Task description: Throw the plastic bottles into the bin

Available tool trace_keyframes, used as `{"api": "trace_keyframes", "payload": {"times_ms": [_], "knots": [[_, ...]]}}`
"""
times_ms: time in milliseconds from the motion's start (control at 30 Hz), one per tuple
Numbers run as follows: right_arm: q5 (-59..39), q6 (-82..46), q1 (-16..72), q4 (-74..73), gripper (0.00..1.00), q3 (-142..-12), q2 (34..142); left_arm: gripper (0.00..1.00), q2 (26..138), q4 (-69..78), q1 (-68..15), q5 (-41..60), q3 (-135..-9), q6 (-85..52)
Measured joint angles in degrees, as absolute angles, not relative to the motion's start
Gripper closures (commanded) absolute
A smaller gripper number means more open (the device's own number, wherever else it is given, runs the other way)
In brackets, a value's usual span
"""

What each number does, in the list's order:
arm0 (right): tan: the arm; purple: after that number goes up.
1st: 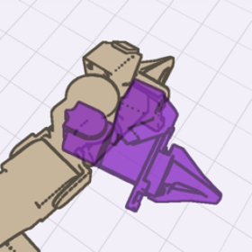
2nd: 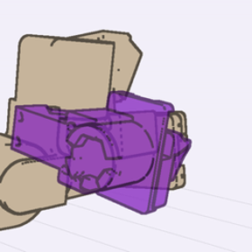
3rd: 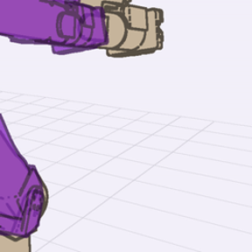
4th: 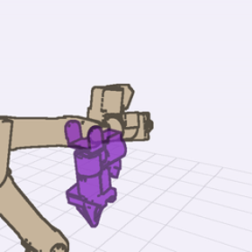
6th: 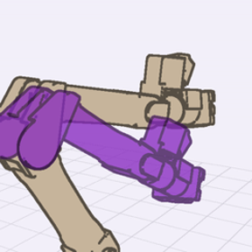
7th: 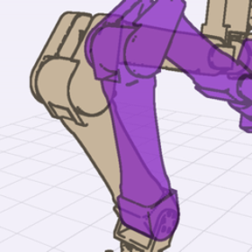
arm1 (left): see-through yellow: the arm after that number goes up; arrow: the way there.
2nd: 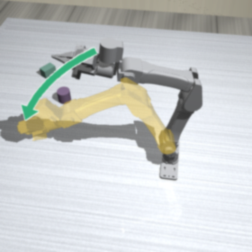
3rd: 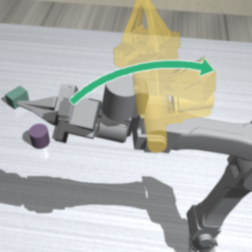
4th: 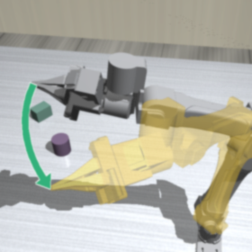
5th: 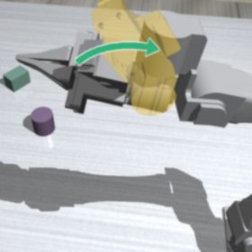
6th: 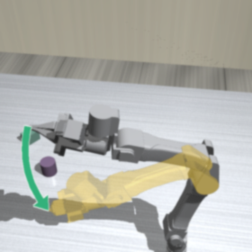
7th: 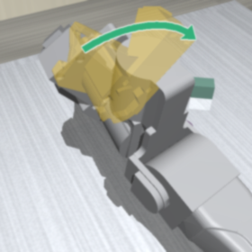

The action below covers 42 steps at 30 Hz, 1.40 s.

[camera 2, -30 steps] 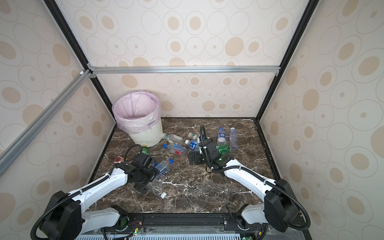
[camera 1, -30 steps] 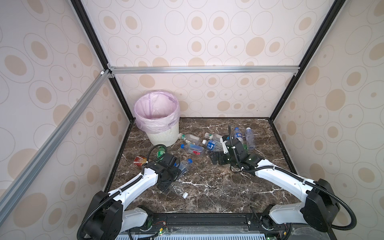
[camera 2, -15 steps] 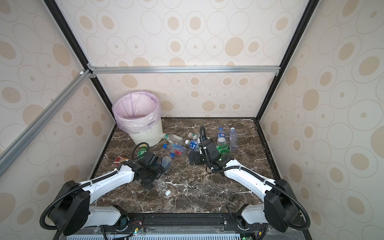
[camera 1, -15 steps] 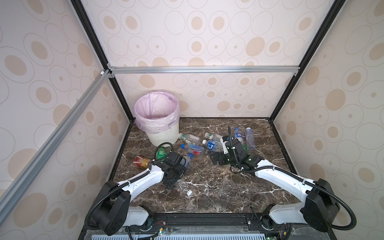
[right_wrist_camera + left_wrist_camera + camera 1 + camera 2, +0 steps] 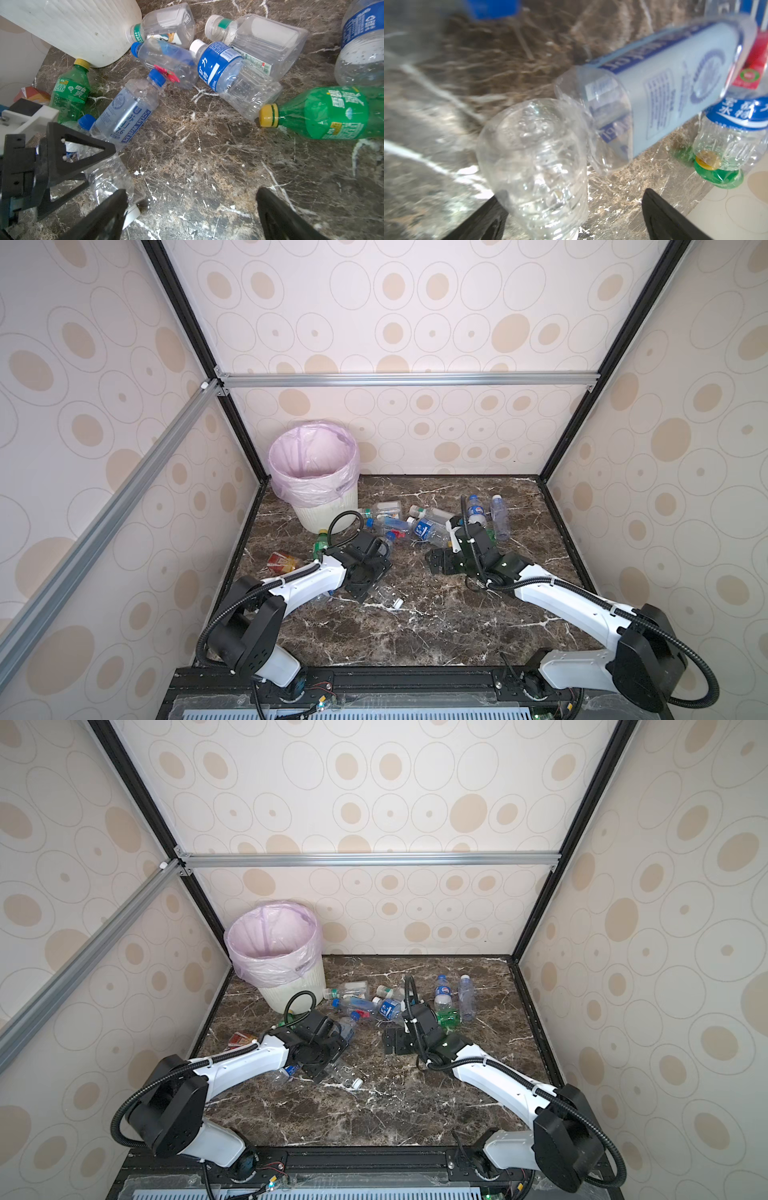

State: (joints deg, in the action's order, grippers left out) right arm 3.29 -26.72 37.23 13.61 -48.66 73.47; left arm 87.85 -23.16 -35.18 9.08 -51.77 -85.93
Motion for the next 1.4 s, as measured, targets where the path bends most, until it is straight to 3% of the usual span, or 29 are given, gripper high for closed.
{"api": "trace_keyframes", "payload": {"times_ms": [400,733,1167,1400], "knots": [[0.73,-25.89,37.82,11.09,0.00,-43.35,71.68,0.01,82.00,-18.55,-35.51,6.00,-51.99,-77.03],[-0.38,-25.02,45.28,4.56,0.00,-43.33,80.86,0.01,72.34,-15.22,-34.04,3.84,-48.25,-65.36],[-2.66,-25.10,51.24,-1.83,0.08,-49.80,94.83,0.01,63.86,-12.40,-20.64,15.35,-41.60,-56.23],[-3.27,-24.53,53.10,-2.26,0.15,-54.52,100.40,0.01,63.59,-8.08,-18.96,21.85,-37.95,-56.58]]}}
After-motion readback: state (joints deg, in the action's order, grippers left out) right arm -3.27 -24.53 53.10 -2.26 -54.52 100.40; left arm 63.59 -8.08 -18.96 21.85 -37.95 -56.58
